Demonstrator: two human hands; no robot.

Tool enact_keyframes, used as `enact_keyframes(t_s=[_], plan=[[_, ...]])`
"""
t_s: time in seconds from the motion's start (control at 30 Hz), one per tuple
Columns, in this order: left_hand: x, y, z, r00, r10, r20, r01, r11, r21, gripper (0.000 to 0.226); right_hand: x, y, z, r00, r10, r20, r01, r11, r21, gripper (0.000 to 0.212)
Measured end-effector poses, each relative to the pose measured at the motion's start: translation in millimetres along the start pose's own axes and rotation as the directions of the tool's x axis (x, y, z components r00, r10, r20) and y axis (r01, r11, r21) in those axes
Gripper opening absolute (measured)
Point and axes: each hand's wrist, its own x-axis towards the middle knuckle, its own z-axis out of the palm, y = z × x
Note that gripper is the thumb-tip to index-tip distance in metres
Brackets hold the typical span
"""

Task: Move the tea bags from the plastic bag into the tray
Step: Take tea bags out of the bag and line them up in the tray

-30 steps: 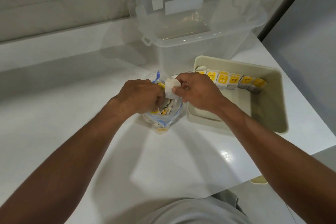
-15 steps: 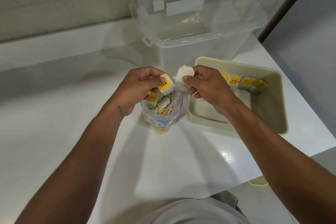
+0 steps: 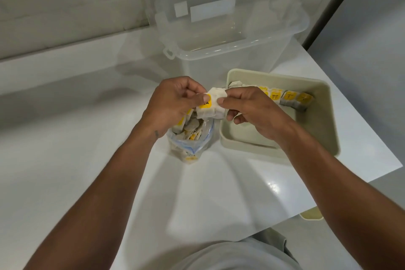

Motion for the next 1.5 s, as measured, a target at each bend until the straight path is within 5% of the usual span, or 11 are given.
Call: enact_keyframes(t_s=[0.3,0.57,0.7,0.9,1.13,1.5], plan=[[14.7,15.9,33.1,0.985,0.085,0.152,-0.091,0.995,0.034,0.010,-12.7,14.3,-30.1,0.996,0.008,-0.089,-0.009,1.000,-0.018,0.005],[44.7,29.7,76.7,0.962,0.094,0.257,-0.170,0.941,0.294,0.012,-27.0,29.3,-79.5,0.945,0.042,-0.323,-0.088,0.988,-0.130,0.007],[62.8,35.0,96.6,0.957,0.173,0.232,-0.281,0.752,0.596,0.009,-29.5,40.5,-116.6,0.857,-0.132,-0.498,-0.186,0.822,-0.538,0.005],[76.1,32.8,118.0,0.958,0.218,0.186,-0.283,0.619,0.732,0.010,-28.5,54.7,-152.6,0.824,-0.138,-0.550,-0.329,0.673,-0.663,0.018],[85.8,29.4,139.0,0.969,0.152,0.198,-0.249,0.597,0.762,0.010,-24.9,68.0,-157.9,0.827,-0.268,-0.494,-0.303,0.526,-0.794,0.018],[101.1,30.7,172.9,0.939,0.243,0.243,-0.342,0.615,0.710,0.012,-18.8,64.4,-171.8,0.818,-0.391,-0.423,-0.342,0.261,-0.903,0.019]])
